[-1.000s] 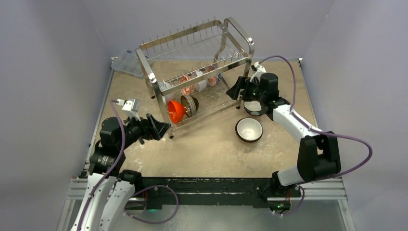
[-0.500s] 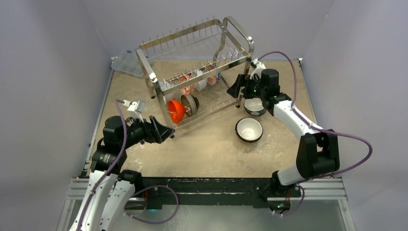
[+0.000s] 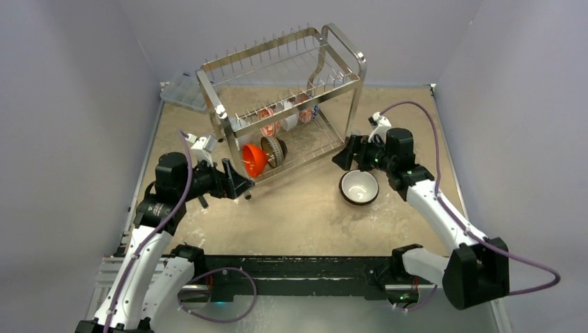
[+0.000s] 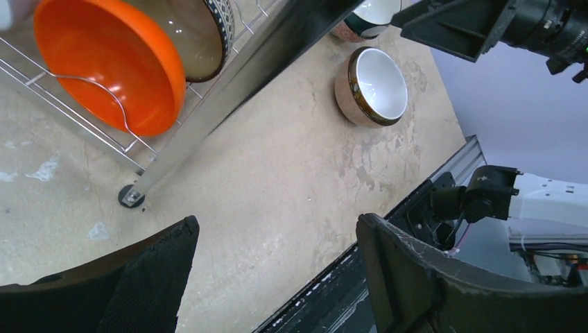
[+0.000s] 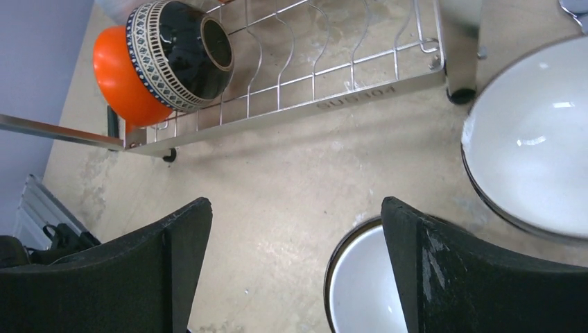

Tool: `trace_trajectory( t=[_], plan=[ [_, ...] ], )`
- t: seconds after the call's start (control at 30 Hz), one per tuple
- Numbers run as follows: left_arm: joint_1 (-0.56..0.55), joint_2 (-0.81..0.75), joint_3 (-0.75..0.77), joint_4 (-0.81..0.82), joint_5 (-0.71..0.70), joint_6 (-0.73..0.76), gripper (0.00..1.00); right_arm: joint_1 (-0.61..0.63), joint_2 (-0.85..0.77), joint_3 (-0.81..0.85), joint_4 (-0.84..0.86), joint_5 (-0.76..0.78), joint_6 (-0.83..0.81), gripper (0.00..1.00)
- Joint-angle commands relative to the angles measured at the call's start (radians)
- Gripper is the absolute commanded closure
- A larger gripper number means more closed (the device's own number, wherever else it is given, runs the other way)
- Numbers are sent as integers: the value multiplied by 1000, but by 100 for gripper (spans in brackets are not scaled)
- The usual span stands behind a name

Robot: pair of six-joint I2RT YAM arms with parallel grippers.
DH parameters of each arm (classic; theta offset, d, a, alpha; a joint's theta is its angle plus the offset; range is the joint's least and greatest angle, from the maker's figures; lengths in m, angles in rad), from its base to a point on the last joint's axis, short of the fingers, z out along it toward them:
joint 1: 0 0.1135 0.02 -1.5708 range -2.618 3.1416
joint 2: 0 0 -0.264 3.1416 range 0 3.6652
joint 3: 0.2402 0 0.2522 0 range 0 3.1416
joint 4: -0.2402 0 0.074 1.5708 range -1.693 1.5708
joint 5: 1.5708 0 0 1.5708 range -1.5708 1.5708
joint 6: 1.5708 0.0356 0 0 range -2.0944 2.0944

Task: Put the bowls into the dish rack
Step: Adjust the dish rack at the center of the board, then move the bowl to the center of the board.

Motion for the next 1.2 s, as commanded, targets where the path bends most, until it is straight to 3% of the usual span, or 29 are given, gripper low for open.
trace_trajectory(
  t=[0.0, 0.37, 0.57, 0.73, 0.83, 0.97, 1.03, 1.17],
  plan=[
    [-12, -2, 75, 6, -13, 64, 18, 1, -124, -57, -98, 110, 58, 6],
    [-16, 7, 96, 52, -28, 73, 17, 1, -388, -238, -252, 508, 286, 3],
    [-16, 4, 90, 76, -14, 45, 17, 1, -320, -279, -244, 629, 387, 10],
    [-17, -7, 76, 80, -10, 39, 17, 0, -215, -303, -127, 571, 331, 17],
    [-16, -1, 65, 81, 8, 34, 17, 0, -170, -297, -82, 534, 283, 30],
    [-17, -4, 43, 72, 24, 39, 17, 0, -124, -277, -57, 436, 220, 70],
    [-17, -9, 32, 71, 24, 39, 17, 1, -110, -269, -47, 392, 190, 84],
    [-17, -10, 11, 75, 33, 21, 17, 1, -97, -262, 5, 270, 109, 93]
  ],
)
